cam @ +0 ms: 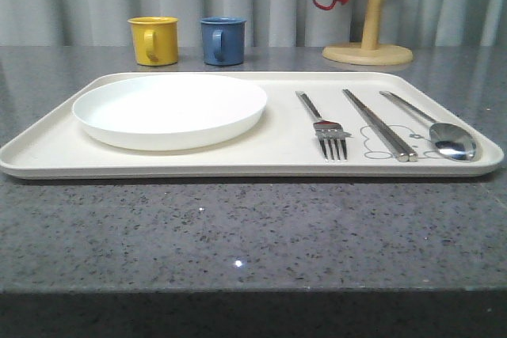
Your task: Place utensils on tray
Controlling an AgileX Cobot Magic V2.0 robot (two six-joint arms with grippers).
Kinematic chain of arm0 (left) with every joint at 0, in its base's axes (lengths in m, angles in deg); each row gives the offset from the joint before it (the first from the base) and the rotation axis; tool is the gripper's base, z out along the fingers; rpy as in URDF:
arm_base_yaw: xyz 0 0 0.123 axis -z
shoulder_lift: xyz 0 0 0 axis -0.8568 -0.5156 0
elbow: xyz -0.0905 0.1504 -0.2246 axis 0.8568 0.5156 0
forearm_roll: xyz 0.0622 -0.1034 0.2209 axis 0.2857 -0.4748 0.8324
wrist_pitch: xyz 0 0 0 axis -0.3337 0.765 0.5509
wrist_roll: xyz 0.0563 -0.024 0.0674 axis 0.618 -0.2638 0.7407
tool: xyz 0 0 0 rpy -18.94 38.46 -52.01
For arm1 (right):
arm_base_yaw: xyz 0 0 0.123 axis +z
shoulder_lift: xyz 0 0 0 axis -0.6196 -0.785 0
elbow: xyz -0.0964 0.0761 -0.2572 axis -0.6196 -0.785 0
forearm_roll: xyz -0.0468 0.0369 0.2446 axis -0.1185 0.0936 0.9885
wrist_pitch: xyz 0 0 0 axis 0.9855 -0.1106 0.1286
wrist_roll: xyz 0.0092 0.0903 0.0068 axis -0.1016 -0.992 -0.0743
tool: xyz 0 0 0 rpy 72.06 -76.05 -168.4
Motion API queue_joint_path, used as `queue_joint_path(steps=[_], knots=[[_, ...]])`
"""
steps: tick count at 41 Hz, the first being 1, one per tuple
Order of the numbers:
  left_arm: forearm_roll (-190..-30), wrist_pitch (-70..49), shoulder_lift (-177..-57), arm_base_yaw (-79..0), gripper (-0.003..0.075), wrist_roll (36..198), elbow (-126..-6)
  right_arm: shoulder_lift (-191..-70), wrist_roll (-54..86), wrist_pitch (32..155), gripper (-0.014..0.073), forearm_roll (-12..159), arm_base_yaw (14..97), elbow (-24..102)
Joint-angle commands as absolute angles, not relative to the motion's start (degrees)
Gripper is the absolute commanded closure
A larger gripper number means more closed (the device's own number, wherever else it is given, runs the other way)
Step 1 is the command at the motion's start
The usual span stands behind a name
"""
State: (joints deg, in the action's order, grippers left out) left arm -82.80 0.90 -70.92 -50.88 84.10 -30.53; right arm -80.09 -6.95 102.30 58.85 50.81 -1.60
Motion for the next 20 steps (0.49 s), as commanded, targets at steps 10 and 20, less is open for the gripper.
queue_joint_path(steps=[10,20], knots=[[-83.27,-5.51,-62.76,-54.46,0.0738,83.74,-24.86,-80.65,-6.54,97.75,0.0661,58.41,50.84,-0.26],[-83.77,-8.37,-58.15,-58.19,0.0738,83.74,-16.09,-80.65,-6.54,97.75,0.0661,58.41,50.84,-0.26]])
